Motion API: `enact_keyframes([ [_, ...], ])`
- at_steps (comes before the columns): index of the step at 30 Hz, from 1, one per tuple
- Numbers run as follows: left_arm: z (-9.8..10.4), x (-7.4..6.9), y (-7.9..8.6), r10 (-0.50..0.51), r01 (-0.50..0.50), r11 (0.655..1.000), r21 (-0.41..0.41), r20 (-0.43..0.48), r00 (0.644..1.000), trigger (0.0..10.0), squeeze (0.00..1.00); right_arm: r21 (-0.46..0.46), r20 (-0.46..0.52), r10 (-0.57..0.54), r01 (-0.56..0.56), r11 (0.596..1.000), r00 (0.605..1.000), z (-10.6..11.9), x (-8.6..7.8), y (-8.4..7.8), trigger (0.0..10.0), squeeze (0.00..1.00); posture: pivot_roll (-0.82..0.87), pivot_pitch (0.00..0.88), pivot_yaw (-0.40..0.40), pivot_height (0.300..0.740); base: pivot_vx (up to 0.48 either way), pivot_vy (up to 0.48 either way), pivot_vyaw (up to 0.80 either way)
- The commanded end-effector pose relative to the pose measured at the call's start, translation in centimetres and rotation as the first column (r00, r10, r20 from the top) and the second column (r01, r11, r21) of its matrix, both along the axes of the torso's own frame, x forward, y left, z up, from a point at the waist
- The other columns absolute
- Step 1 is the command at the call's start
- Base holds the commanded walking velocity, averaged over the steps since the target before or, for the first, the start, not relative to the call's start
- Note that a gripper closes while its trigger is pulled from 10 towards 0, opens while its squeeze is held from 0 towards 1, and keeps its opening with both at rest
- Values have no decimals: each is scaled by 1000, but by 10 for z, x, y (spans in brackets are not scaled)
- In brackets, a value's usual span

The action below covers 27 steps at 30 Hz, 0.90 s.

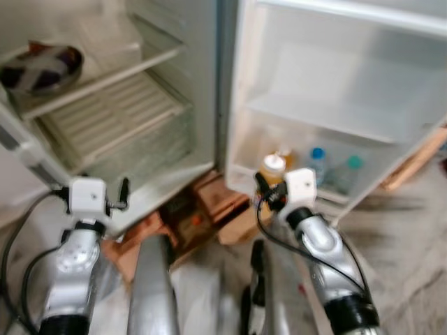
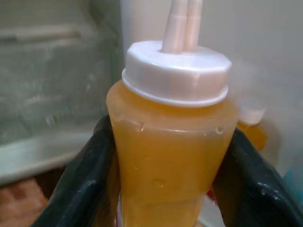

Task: Restocking fridge

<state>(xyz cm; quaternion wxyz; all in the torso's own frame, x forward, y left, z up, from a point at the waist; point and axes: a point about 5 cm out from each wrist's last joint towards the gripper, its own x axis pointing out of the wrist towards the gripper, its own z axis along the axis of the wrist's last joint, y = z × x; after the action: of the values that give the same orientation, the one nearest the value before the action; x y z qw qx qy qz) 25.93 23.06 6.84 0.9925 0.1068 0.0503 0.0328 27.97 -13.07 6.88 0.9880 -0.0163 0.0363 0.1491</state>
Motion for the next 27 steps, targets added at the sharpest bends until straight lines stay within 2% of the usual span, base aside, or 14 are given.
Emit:
enact_keyframes([
  [1,5,2,3,-6,6,1000,18,13,1000,10000,0,11,46,16,-17,1000,999,10,4,6,10000,0,47,146,-45,558,304,371,0],
  [4,5,2,1,-11,11,1000,4,12,1000,10000,0,10,48,13,-14,1000,999,10,4,5,10000,0,48,145,-44,558,303,372,0],
  [18,4,1,1,-12,11,1000,15,7,1000,10000,0,-1,80,-18,18,1000,997,14,7,2,10000,0,51,149,-44,558,0,0,0],
  [20,5,1,1,-20,19,1000,24,8,1000,10000,0,-7,80,-29,30,1000,996,14,7,0,10000,0,51,149,-43,558,0,461,0],
  [27,4,1,-1,-24,24,999,22,6,1000,10000,0,-21,79,-48,50,999,996,12,9,-1,10000,0,51,153,-41,558,0,0,0],
])
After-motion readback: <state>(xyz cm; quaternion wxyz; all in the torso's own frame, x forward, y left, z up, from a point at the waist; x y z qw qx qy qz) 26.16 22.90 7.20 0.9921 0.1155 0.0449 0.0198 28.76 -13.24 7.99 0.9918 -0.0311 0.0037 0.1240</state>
